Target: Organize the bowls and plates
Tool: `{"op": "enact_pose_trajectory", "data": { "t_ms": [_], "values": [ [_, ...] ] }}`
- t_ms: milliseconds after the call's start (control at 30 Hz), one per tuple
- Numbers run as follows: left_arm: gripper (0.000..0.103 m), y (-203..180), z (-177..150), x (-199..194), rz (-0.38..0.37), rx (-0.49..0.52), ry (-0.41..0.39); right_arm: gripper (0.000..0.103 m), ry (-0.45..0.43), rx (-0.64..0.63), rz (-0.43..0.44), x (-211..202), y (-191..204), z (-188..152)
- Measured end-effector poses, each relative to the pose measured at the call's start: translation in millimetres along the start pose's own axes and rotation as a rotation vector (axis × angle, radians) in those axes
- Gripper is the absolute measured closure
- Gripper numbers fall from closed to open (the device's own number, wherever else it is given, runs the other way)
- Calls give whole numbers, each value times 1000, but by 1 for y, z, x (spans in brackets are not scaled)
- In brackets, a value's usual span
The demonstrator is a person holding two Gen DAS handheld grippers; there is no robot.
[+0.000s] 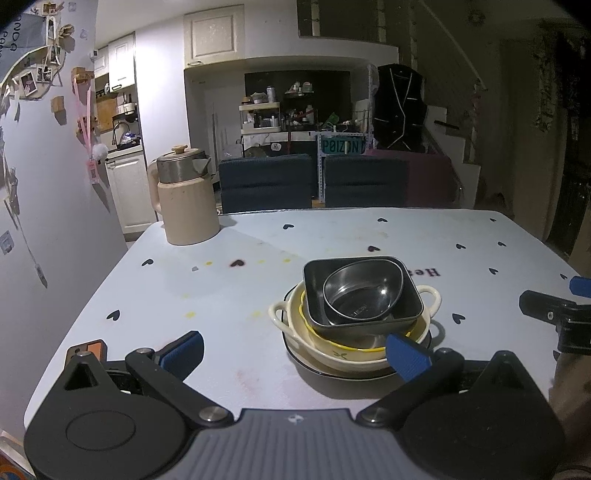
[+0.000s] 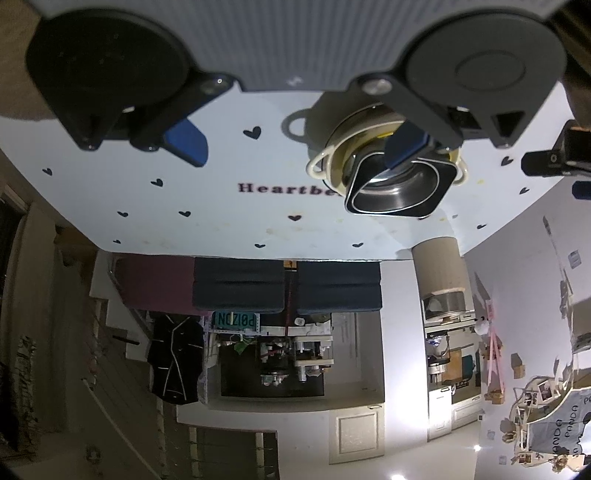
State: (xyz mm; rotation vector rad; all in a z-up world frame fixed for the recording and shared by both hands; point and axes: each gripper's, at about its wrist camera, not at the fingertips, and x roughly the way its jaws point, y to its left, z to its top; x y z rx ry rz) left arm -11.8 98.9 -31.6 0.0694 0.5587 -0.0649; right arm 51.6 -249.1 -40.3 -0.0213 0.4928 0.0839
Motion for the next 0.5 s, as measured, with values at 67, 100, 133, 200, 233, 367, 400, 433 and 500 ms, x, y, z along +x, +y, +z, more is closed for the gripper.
{"op": "enact_pose_trajectory", "data": {
  "t_ms": [67, 100, 133, 200, 233, 367, 400, 433, 500],
  "values": [
    [0, 0, 0, 0, 0, -1, 0, 0, -1, 0, 0, 0, 0, 0],
    [0, 0, 0, 0, 0, 1, 1, 0, -1, 0, 0, 0, 0, 0],
    [0, 0, 0, 0, 1, 2, 1, 0, 0, 0, 0, 0, 0, 0],
    [0, 0, -1, 0, 0, 3, 1, 0, 0, 0, 0, 0, 0, 0],
    [0, 0, -1, 1, -1, 4, 1, 0, 1, 1, 0, 1, 0, 0],
    [0, 0, -1, 0, -1, 5, 2, 0, -1, 1, 0, 0, 0, 0],
    [0, 0, -1, 0, -1, 4, 1, 0, 0, 0, 0, 0, 0, 0],
    [0, 0, -1, 1, -1, 4, 1, 0, 0, 0, -1, 0, 0, 0],
    [0, 0, -1, 0, -2, 4, 1, 0, 0, 0, -2, 0, 0, 0]
  ]
}}
